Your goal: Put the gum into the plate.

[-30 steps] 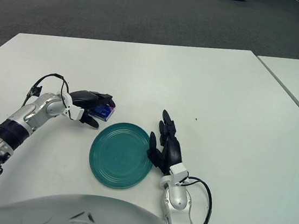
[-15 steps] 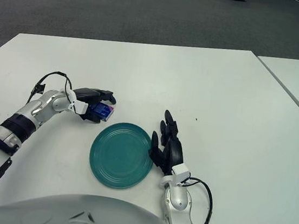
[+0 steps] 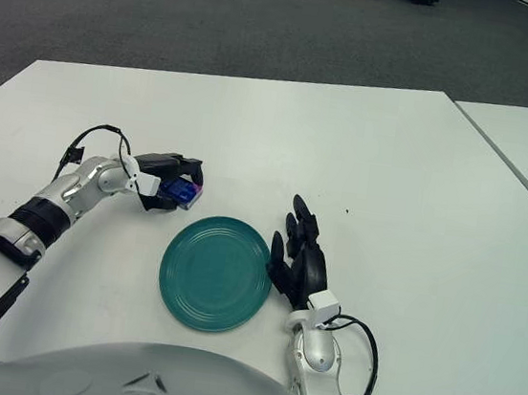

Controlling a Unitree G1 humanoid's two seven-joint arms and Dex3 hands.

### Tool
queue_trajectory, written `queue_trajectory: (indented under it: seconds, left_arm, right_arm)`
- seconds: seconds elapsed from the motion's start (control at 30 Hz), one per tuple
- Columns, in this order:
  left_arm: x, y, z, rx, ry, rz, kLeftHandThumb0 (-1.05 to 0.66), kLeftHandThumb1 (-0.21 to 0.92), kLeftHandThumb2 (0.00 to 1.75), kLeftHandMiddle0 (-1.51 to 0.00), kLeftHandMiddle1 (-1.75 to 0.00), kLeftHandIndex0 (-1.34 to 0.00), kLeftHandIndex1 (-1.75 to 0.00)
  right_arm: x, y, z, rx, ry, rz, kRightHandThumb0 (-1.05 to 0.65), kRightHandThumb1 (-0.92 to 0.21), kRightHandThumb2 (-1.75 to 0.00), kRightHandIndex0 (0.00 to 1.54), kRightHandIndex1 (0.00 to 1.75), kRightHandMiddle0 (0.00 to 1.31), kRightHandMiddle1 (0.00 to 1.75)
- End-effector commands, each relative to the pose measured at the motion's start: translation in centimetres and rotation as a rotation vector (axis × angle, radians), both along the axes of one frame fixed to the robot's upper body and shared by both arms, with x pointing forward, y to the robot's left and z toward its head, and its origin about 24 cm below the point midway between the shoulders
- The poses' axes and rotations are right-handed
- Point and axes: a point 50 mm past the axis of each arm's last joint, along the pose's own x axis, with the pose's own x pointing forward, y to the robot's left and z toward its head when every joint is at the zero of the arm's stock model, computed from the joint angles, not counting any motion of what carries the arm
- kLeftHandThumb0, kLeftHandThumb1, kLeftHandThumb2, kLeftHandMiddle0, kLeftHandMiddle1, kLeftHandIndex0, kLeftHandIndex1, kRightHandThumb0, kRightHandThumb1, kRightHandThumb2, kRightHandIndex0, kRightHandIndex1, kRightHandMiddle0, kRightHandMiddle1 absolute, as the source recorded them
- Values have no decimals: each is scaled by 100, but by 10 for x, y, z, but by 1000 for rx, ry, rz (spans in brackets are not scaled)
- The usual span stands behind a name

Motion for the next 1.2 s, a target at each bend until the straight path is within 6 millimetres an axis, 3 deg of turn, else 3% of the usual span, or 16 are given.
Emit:
queue_trajectory:
  seconds: [0.0,0.07,0.23,0.33,0.43,0.63,0.83,1.17]
  left_arm:
    - [-19,6,-33,82,98,10,-19,68,72,-43,-115,-43,-162]
    - [-20,6,-32,65,67,15,-10,64,75,-49,-123,-43,-164]
    - [-22,7,-31,1,7,41,-2,40,113,-62,-146,-45,-172]
    - [-23,8,-30,-23,-8,51,-1,25,126,-78,-134,-54,-174]
    - [-23,9,-30,-29,-10,57,0,19,132,-86,-128,-57,-174]
    - [-18,9,-18,-45,-38,69,0,16,134,-91,-125,-58,-175]
    - [-8,10,20,-111,-142,58,0,15,136,-92,-127,-56,-175]
    - [-3,12,71,-251,-291,65,0,22,137,-77,-154,-46,-175]
  right_arm:
    - [-8,-2,-9,16,59,-14,-85,-92,-73,16,1,0,37]
    - [-8,-2,-8,23,61,-15,-85,-92,-73,16,1,0,39]
    - [-9,-2,-8,22,72,-14,-83,-92,-71,16,1,0,42]
    - [-9,-2,-8,14,77,-11,-83,-92,-73,16,0,0,42]
    - [-9,-1,-8,14,79,-12,-83,-92,-74,16,0,0,42]
    - [-9,1,-7,-20,82,-7,-84,-92,-79,15,0,0,40]
    - [-8,3,-4,-21,75,-2,-85,-92,-80,15,0,0,41]
    - [-9,3,-3,-38,78,5,-85,-92,-83,11,0,0,37]
